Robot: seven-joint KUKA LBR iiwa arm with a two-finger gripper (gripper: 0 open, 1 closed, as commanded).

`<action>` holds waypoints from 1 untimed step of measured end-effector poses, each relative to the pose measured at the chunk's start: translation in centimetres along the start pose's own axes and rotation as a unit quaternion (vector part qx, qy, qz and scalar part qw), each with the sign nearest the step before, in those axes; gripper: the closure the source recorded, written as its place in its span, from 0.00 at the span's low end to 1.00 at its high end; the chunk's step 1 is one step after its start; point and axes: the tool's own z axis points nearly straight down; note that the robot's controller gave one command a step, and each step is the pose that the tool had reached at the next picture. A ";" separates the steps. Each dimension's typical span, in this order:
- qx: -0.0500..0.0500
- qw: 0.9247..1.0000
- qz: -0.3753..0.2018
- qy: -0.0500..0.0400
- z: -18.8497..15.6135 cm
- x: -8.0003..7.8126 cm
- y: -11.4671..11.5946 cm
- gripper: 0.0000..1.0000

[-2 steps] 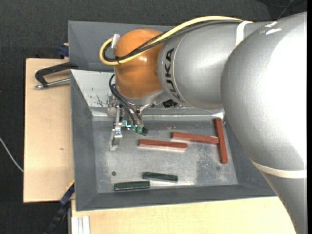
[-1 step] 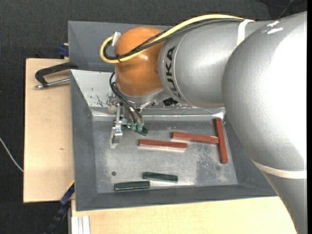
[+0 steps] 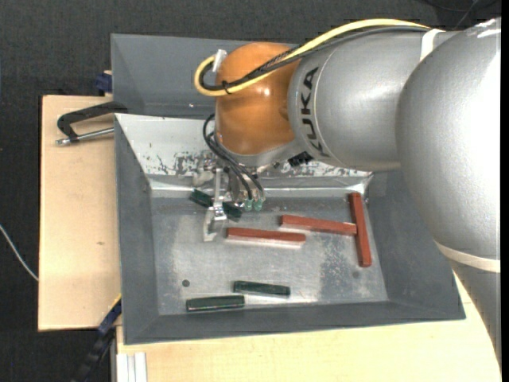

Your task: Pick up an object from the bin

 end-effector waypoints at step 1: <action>0.000 0.999 -0.050 -0.002 -3.5 -0.4 -3.6 0.00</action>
Offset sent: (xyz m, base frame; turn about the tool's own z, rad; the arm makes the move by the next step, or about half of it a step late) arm 0.0010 -0.0430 -0.0761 -0.2442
